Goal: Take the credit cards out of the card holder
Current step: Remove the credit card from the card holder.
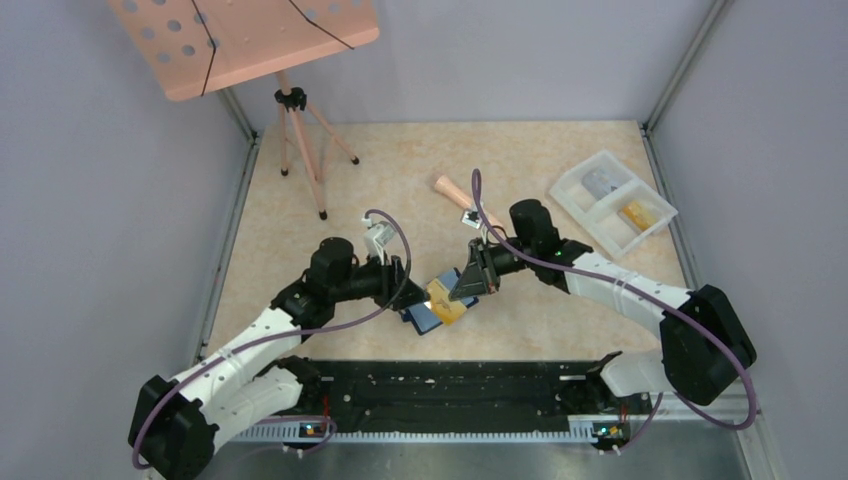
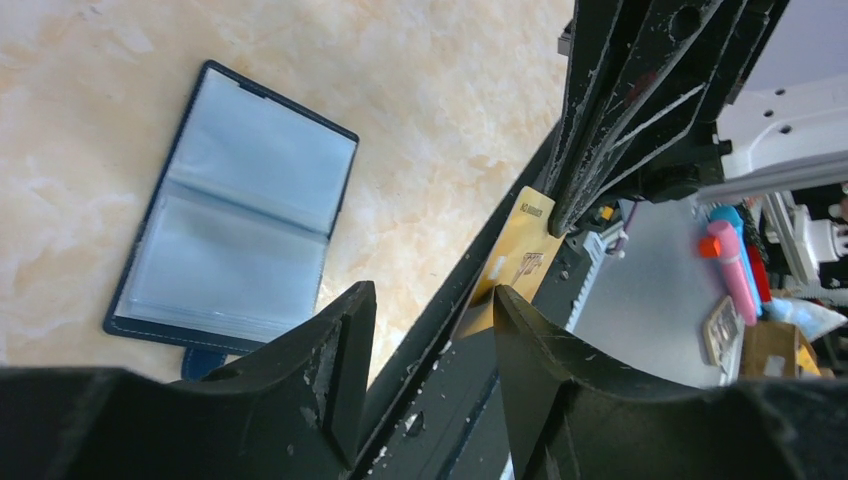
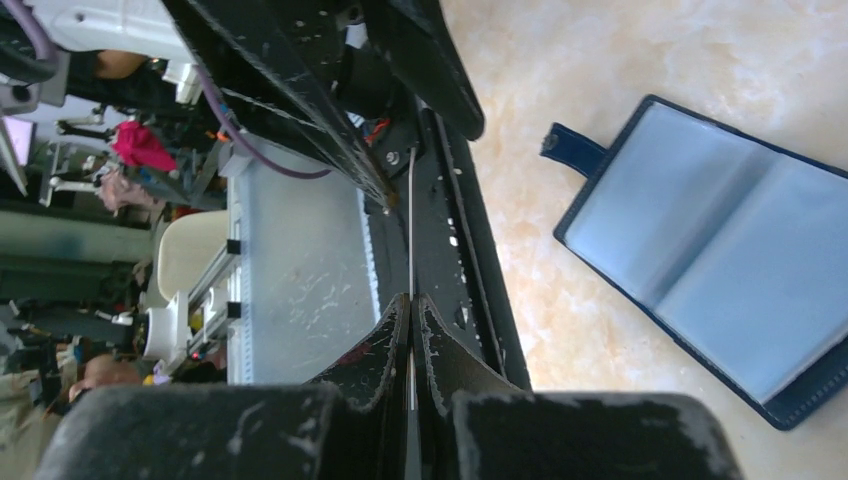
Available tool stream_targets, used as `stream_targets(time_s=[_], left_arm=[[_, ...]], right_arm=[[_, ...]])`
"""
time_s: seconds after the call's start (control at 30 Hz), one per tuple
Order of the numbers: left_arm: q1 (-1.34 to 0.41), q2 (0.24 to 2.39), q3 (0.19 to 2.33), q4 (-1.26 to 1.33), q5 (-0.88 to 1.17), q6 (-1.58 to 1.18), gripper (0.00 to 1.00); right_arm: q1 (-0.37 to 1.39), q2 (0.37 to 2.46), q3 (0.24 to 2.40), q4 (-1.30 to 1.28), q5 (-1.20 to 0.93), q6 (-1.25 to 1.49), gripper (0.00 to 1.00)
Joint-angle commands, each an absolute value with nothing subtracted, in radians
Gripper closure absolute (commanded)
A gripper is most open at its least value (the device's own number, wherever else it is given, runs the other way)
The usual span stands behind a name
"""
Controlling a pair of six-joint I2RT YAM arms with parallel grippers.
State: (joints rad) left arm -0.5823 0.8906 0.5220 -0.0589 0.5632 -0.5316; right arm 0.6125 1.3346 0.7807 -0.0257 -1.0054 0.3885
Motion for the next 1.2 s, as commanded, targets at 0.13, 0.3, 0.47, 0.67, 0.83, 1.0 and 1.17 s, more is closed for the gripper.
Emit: stream_targets(time_s=[0.13, 0.3, 0.47, 0.67, 0.83, 1.0, 1.17], left_arm=[[-0.586, 0.884, 0.540, 0.049, 0.654, -0.572, 0.49], [-0.585, 0.878, 0.532, 0.079, 0.671, -0.603, 0.69], [-0.586, 0.902, 0.542, 0.081, 0.674, -0.656, 1.00], [-0.586, 0.883, 0.485, 0.213, 0.585, -0.804, 1.00], [-0.586, 0.842, 0.437, 0.323, 0.494, -0.905, 1.00], [-0.585, 0.773, 0.385, 0.365, 0.373, -0.988, 1.00], [-0.585, 0.715, 0.328, 0.421, 0.280, -1.056, 1.00]], right_arm=[[0.614, 1.308, 0.764, 0.085, -1.104, 0.421, 1.00], [0.617, 1.313, 0.754, 0.115, -1.111, 0.444, 1.00], [0.617, 1.305, 0.750, 0.130, -1.026, 0.472, 0.91], [0.606, 1.267, 0.665, 0.373, -0.811, 0.697, 0.61], [0.604, 1.265, 0.565, 0.612, -0.714, 0.889, 0.48], [0.604, 1.271, 0.482, 0.832, -0.669, 1.011, 0.47], [0.604, 1.306, 0.438, 0.977, -0.676, 1.079, 0.53]])
